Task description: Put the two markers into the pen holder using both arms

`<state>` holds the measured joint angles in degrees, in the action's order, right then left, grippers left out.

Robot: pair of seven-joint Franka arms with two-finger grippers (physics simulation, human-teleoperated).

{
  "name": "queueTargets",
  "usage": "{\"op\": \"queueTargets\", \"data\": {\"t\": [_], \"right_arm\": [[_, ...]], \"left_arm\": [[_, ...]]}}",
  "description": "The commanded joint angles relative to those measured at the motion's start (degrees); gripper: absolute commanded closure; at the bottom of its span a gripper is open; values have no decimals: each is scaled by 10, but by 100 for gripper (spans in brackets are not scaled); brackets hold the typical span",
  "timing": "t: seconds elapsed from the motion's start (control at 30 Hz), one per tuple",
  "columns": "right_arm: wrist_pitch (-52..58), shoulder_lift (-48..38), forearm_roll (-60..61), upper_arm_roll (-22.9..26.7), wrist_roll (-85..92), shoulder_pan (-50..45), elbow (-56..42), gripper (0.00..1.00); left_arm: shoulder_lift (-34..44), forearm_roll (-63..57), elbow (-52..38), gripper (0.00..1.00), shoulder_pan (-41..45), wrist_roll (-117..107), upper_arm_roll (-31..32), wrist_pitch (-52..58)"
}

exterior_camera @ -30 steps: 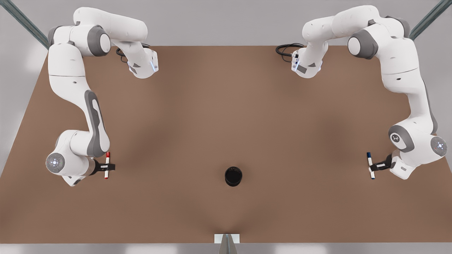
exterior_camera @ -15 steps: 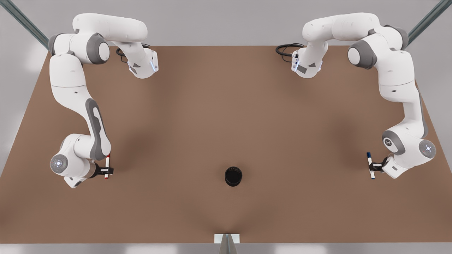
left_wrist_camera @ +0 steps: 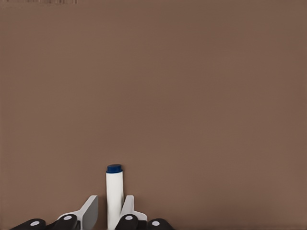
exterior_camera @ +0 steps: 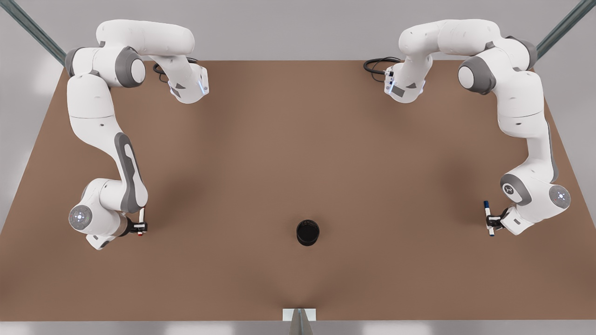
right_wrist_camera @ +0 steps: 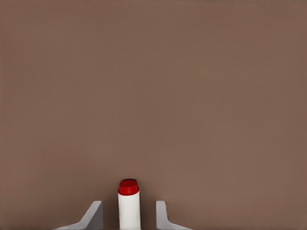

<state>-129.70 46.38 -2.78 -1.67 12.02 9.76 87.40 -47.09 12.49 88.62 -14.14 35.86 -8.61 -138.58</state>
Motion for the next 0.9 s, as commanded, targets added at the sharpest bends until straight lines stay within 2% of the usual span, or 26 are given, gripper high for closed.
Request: {"op": "queueTargets", "data": {"t": [0.0, 0.23, 0.43, 0.5, 0.67, 0.73, 0.8, 0.87], "right_arm": [[1, -1, -1, 0, 13, 0, 0, 49], [2, 0, -1, 0, 12, 0, 1, 52], [2, 2, -1, 0, 14, 1, 2, 55], [2, 2, -1, 0, 14, 0, 2, 60], [2, 2, -2, 0, 14, 0, 3, 61], [3, 2, -2, 0, 14, 0, 3, 64], [3, 2, -2, 0, 14, 0, 4, 66], [4, 2, -2, 0, 14, 0, 4, 71]], "left_arm": [[1, -1, 0, 57, 0, 40, 0, -4], [-11, 2, 0, 61, 0, 39, 0, -12], [-9, 2, 0, 72, 0, 37, 0, -12], [-9, 2, 0, 76, 0, 36, 0, -12], [-2, 3, 0, 79, 2, 35, 0, -12], [15, 3, 0, 79, 4, 36, 3, -10], [65, 3, 5, 79, 39, 38, 9, 16], [123, 3, 3, 79, 54, 34, 60, 80]]}}
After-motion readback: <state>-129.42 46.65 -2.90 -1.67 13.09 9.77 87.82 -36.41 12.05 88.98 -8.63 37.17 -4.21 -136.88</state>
